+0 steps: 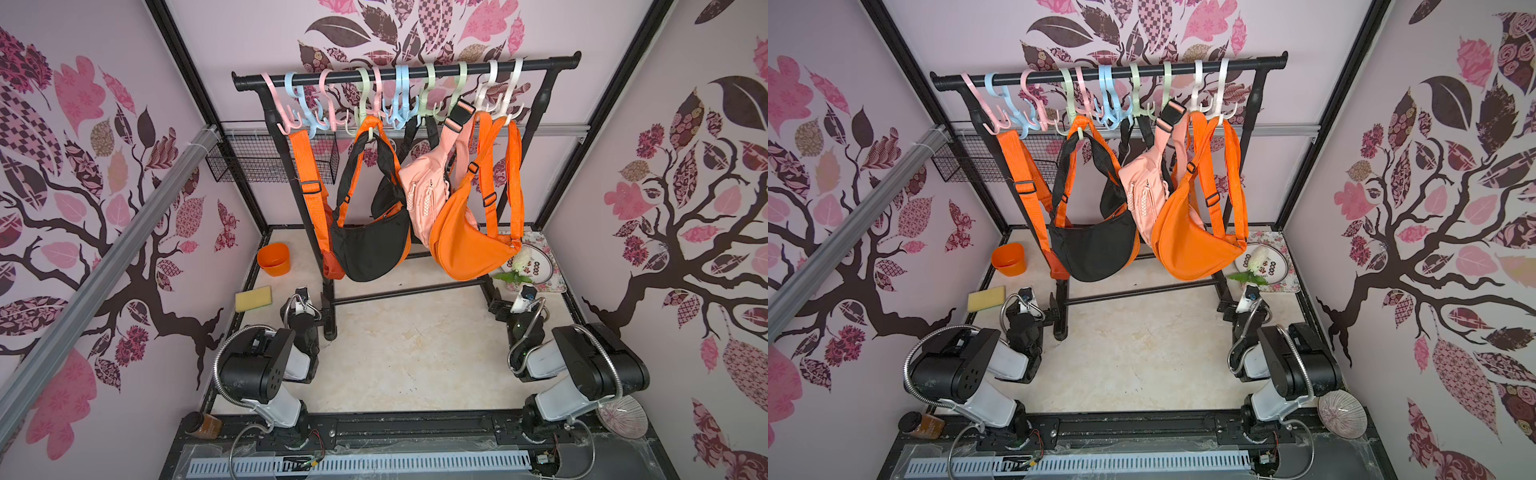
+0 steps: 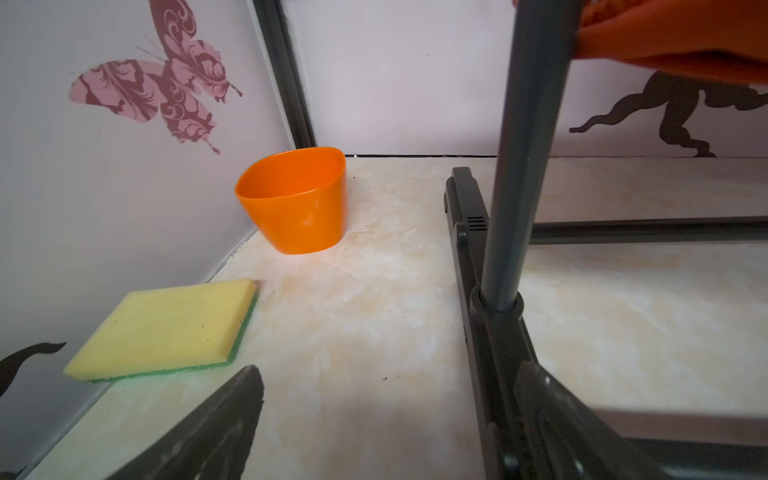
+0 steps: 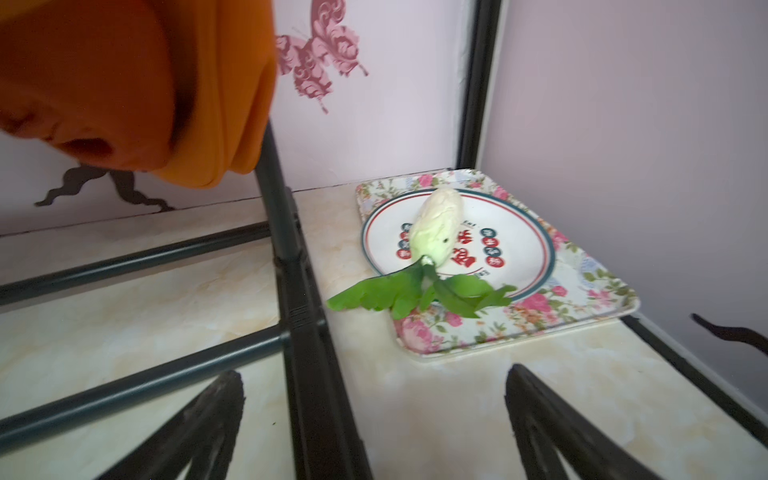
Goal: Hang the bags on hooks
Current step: Reset both arms
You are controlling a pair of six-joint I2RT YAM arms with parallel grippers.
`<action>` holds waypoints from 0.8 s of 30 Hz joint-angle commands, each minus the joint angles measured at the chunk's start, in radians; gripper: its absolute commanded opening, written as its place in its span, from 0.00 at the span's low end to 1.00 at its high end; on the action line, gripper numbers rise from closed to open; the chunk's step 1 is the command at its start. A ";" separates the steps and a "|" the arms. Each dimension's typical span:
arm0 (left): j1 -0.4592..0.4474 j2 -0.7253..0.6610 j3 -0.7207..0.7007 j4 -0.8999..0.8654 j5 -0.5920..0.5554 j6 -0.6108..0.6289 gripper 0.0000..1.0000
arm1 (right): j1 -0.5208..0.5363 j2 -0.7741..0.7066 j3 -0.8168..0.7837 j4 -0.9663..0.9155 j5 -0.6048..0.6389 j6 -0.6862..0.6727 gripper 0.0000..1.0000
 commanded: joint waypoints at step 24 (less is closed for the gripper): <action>0.164 -0.025 0.203 -0.319 0.287 -0.077 0.97 | -0.086 -0.011 0.144 -0.243 -0.164 0.046 1.00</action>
